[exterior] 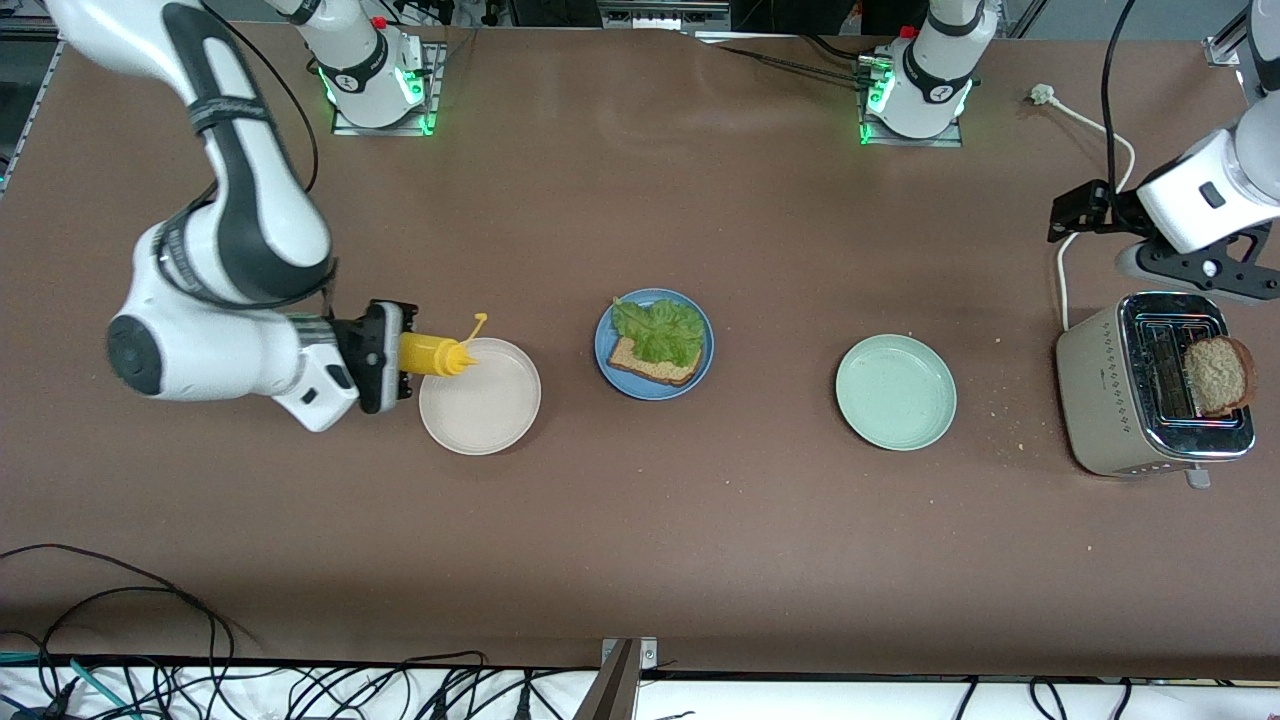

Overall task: Make sandwich in blue plate with both arms
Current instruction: 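Set the mustard bottle down while the left gripper grasps toaster bread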

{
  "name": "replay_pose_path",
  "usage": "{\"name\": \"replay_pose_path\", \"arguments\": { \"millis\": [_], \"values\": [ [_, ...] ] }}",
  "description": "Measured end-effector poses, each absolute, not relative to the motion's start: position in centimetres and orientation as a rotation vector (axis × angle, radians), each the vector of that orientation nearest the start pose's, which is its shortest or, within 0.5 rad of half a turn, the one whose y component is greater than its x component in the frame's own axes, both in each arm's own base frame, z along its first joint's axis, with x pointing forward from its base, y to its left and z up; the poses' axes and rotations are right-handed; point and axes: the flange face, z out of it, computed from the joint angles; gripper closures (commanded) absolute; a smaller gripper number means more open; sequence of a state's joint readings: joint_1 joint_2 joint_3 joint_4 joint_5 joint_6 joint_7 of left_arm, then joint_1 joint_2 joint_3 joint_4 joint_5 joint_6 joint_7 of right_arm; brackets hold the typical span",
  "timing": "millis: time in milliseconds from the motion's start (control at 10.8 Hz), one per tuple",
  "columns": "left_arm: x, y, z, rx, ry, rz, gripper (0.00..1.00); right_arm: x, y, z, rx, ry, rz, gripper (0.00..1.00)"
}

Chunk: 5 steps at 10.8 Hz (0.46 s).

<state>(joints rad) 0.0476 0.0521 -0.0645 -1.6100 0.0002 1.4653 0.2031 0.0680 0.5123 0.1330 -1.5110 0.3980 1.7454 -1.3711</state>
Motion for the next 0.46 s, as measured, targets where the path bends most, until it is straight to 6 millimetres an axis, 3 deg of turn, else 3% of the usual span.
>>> {"name": "replay_pose_path", "arguments": {
  "millis": [277,461],
  "values": [
    [56.9,5.0,55.1,-3.156,0.19,0.341,0.0,66.0,8.6,32.0,-1.789,-1.714,-0.169,1.0],
    [57.9,9.6,54.3,-3.164,0.145,0.345,0.0,66.2,6.6,29.0,-1.649,-1.712,-0.285,1.0]
  ]
}}
